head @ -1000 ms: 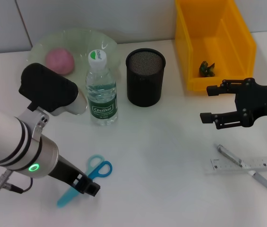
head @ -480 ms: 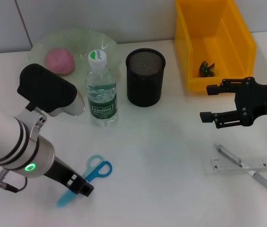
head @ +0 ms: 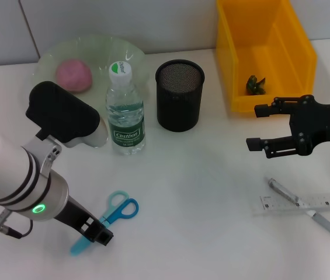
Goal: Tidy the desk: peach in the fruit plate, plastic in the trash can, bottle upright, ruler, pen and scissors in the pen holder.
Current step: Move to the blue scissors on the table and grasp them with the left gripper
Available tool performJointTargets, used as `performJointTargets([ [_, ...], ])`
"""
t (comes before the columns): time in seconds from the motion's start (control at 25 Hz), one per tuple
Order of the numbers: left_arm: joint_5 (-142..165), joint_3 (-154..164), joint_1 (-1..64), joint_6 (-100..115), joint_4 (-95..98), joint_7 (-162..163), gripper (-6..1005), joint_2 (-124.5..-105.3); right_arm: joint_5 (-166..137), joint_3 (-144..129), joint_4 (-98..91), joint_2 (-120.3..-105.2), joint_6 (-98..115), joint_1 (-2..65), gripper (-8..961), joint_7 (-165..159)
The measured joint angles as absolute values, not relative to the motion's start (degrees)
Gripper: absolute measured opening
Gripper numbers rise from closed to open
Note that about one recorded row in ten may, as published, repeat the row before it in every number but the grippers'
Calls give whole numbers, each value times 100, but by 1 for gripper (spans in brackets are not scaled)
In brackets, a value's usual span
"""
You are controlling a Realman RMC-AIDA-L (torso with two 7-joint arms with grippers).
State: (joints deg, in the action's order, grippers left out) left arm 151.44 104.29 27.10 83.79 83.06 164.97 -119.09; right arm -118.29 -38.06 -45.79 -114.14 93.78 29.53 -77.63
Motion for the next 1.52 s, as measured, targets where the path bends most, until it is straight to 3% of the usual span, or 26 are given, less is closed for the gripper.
performJointTargets([
  [1.08,15118,10524,2931,8338,8006,16497,593,-11918,-11888,-3805,-4579,-11426,9378,2953,804,-7770],
  [1.32,15110,10542,2949,8354,8007,16499,499,-11918,-11892,-3805,-4587,-11426,9378,2957,804,-7771],
  [1.52,15131,10547,2953,8367,8067,16503,501,-11918,-11892,-3805,-4588,-11433,9383,2970,804,-7781],
])
